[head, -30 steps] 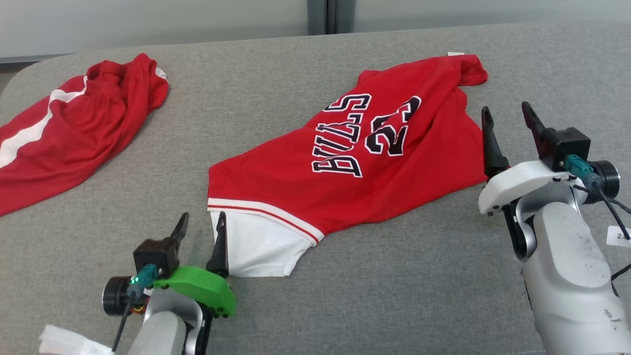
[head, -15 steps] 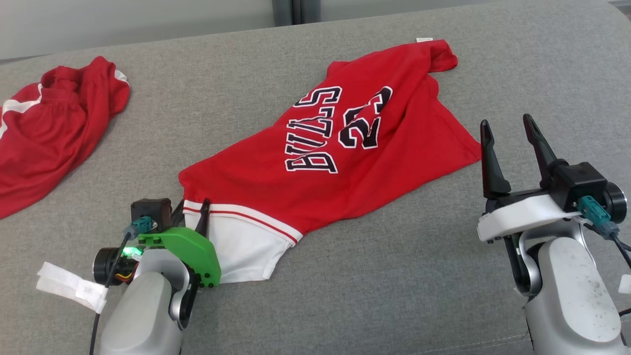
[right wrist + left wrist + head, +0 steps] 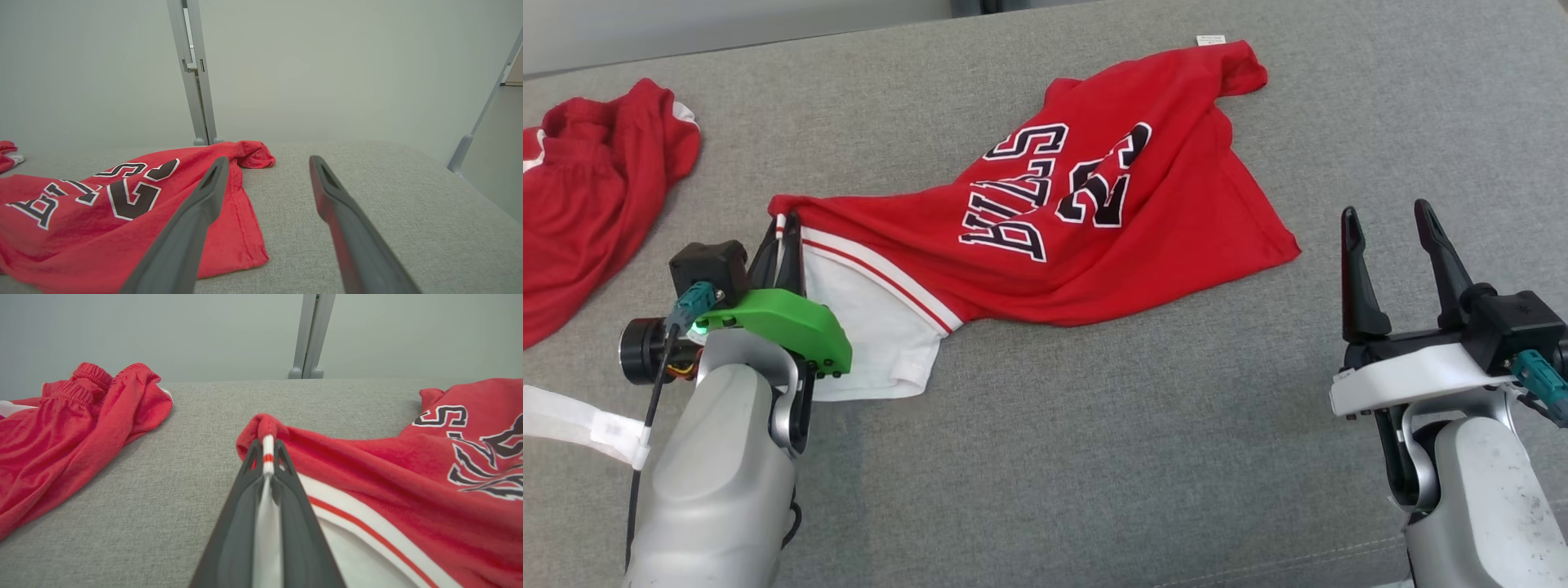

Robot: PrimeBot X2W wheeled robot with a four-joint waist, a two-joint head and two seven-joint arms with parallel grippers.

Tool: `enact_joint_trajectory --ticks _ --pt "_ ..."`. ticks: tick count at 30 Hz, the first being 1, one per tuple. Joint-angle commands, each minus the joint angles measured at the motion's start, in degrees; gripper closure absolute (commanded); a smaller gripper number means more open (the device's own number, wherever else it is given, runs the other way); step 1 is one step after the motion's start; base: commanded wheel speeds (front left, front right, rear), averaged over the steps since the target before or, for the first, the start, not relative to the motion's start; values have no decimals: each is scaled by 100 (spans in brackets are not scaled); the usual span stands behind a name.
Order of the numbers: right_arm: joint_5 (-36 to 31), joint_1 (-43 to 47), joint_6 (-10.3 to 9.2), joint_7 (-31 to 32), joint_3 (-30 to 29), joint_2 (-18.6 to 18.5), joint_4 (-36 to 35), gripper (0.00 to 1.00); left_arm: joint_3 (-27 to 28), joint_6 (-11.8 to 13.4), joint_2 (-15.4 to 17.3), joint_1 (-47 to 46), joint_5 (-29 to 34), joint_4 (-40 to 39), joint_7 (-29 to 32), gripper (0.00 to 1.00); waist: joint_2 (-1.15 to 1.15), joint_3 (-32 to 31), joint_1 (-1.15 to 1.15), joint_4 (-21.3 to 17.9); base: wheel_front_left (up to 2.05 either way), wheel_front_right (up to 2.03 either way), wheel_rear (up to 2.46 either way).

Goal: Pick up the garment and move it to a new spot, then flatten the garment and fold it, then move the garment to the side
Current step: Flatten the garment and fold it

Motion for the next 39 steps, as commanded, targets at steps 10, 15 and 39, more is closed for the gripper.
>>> enact_joint_trajectory --ticks 10,15,39 --pt "187 186 -8 -203 79 -1 135 0 479 -37 -173 399 99 -825 -141 0 0 -115 0 54 0 0 0" --pt "245 347 -8 -270 38 0 265 0 756 -141 -308 1132 204 -1728 -142 0 0 -336 0 173 0 0 0" --pt "595 886 -8 -306 475 -2 822 0 490 153 -472 3676 10 -3318 -137 0 0 -1510 0 410 0 0 0"
